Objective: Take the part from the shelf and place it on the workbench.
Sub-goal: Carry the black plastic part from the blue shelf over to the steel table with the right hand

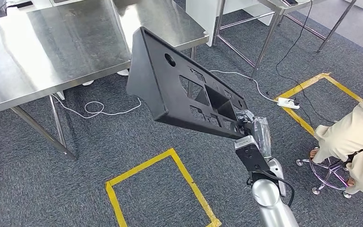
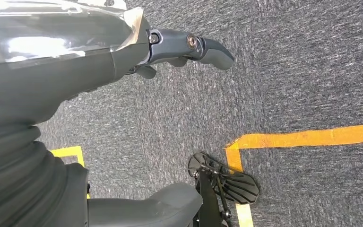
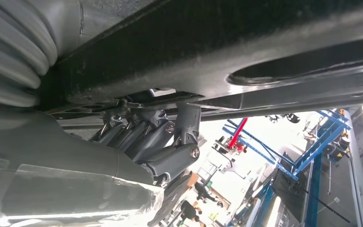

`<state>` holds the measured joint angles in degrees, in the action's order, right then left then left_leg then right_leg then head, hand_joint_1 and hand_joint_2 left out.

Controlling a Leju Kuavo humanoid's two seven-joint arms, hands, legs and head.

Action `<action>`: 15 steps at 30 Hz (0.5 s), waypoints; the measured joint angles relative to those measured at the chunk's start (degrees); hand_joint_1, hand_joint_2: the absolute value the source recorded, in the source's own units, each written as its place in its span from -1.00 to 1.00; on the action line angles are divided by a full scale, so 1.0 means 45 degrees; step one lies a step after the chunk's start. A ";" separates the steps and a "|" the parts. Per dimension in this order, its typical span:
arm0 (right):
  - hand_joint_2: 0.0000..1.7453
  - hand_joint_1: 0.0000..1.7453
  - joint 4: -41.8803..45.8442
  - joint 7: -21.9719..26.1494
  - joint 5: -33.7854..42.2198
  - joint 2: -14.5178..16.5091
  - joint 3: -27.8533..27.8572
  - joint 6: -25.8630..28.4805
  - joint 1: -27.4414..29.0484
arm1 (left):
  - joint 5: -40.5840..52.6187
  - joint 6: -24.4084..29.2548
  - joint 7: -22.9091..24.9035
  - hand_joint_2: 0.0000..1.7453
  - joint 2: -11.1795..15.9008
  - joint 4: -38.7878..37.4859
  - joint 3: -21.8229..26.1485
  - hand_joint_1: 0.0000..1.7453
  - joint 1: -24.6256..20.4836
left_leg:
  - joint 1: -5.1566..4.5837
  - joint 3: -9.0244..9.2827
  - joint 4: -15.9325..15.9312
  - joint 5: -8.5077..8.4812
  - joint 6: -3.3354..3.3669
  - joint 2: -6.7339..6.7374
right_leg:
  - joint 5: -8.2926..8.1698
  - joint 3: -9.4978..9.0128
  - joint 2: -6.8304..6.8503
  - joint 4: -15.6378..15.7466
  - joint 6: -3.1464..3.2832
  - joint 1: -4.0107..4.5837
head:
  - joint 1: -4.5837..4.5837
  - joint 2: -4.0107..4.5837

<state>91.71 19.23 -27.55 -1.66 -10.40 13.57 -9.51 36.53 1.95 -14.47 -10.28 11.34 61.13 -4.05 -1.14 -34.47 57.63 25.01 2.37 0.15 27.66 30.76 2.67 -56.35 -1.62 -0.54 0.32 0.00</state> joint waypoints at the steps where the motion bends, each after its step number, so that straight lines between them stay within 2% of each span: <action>1: 1.00 1.00 -0.0040 0.0000 0.0007 -0.0001 -0.0016 0.0000 -0.0027 | -0.0031 -0.0012 -0.0017 1.00 -0.0009 0.0000 0.0026 -1.00 0.0000 | 0.0003 0.0002 0.0000 0.0000 0.0000 0.0000 | 0.0000 0.0000 0.0000 0.0000 0.0000 -0.0001 | 0.0001 0.0000; 9: 1.00 1.00 -0.0245 0.0010 0.0058 -0.0035 -0.0065 0.0005 -0.0109 | -0.0260 -0.0271 -0.0102 1.00 -0.0046 0.0000 0.0270 -1.00 -0.0002 | 0.0021 -0.0006 0.0016 0.0021 0.0015 0.0000 | -0.0009 -0.0011 0.0003 0.0026 -0.0016 -0.0026 | 0.0001 0.0000; 11: 1.00 1.00 -0.0276 0.0024 0.0098 -0.0050 -0.0095 0.0005 -0.0130 | -0.0293 -0.0339 -0.0108 1.00 -0.0047 0.0000 0.0318 -1.00 -0.0002 | 0.0016 -0.0015 -0.0011 0.0062 0.0127 -0.0011 | -0.0038 -0.0060 0.0031 0.0124 -0.0116 -0.0124 | 0.0019 0.0000; 13: 1.00 1.00 -0.0288 0.0040 0.0136 -0.0069 -0.0147 0.0005 -0.0184 | -0.0347 -0.0395 -0.0117 1.00 -0.0056 0.0000 0.0348 -1.00 -0.0005 | 0.0137 0.0157 -0.0261 -0.0008 0.0283 -0.0042 | 0.0021 -0.0046 -0.0017 0.0059 -0.0206 -0.0129 | 0.0023 0.0000; 14: 1.00 1.00 -0.0294 0.0047 0.0148 -0.0086 -0.0166 0.0006 -0.0216 | -0.0369 -0.0409 -0.0119 1.00 -0.0064 -0.0001 0.0359 -1.00 -0.0012 | 0.0203 0.0263 -0.0389 -0.0065 0.0331 -0.0055 | 0.0184 0.0109 -0.0118 -0.0287 -0.0178 -0.0088 | 0.0017 0.0000; 15: 1.00 1.00 -0.0307 0.0052 0.0158 -0.0107 -0.0178 0.0006 -0.0240 | -0.0383 -0.0415 -0.0121 1.00 -0.0073 -0.0002 0.0365 -1.00 -0.0025 | 0.0260 0.0357 -0.0484 -0.0111 0.0362 -0.0073 | 0.0455 0.0437 -0.0244 -0.0935 -0.0118 -0.0079 | -0.0005 0.0000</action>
<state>90.32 19.47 -26.84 -2.14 -11.20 13.60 -10.59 34.81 0.08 -15.02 -10.61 11.33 62.77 -4.17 0.03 -32.87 55.45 24.51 4.00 -0.18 29.71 32.73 1.58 -60.56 -2.15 -0.89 0.30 0.00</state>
